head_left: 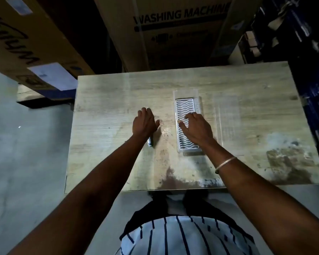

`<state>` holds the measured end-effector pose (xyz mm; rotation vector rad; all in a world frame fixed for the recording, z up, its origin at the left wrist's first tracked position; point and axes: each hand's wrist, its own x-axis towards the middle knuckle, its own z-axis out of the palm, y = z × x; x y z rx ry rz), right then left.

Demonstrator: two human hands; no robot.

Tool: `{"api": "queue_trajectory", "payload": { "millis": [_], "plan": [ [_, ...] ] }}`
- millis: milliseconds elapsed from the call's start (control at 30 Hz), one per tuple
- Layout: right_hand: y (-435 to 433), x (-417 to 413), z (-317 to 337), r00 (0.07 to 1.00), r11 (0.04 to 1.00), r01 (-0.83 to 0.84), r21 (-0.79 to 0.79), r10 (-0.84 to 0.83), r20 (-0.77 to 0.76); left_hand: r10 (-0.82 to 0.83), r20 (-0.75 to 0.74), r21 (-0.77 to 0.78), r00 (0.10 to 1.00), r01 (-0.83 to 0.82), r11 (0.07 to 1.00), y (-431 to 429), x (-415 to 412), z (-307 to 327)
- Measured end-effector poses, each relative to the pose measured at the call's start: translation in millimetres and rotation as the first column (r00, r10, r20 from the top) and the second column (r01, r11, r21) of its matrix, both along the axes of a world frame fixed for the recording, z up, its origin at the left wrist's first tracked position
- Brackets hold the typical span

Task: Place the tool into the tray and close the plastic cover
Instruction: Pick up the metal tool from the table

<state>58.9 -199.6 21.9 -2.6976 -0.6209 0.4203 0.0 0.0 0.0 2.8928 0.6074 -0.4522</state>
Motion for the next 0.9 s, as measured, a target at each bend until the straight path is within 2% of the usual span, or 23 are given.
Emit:
{"api": "queue_trajectory", "payload": {
  "millis": [133, 300, 467, 700, 900],
  "plan": [
    [-1, -6, -1, 0.994, 0.986, -0.004, -0.166, -0.014, -0.104, 0.212, -0.095, -0.110, 0.973, -0.222, 0.969, 0, -8, -13],
    [-5, -14, -12, 0.991, 0.983, 0.002, -0.181, -0.026, -0.132, 0.325, -0.148, -0.220, 0.934, -0.352, 0.910, 1, -10, -24],
    [-3, -11, -14, 0.993, 0.990, 0.017, -0.143, -0.033, -0.112, 0.387, -0.117, -0.269, 0.915, -0.404, 0.874, 3, -6, -30],
    [0, -4, -13, 0.994, 0.995, 0.031, -0.098, -0.040, -0.098, 0.530, -0.140, -0.404, 0.836, -0.537, 0.740, 6, 0, -32],
    [-3, -2, -19, 0.997, 0.995, 0.039, -0.087, -0.045, -0.067, 0.456, -0.155, -0.392, 0.877, -0.478, 0.786, 9, 4, -35]
  ]
}}
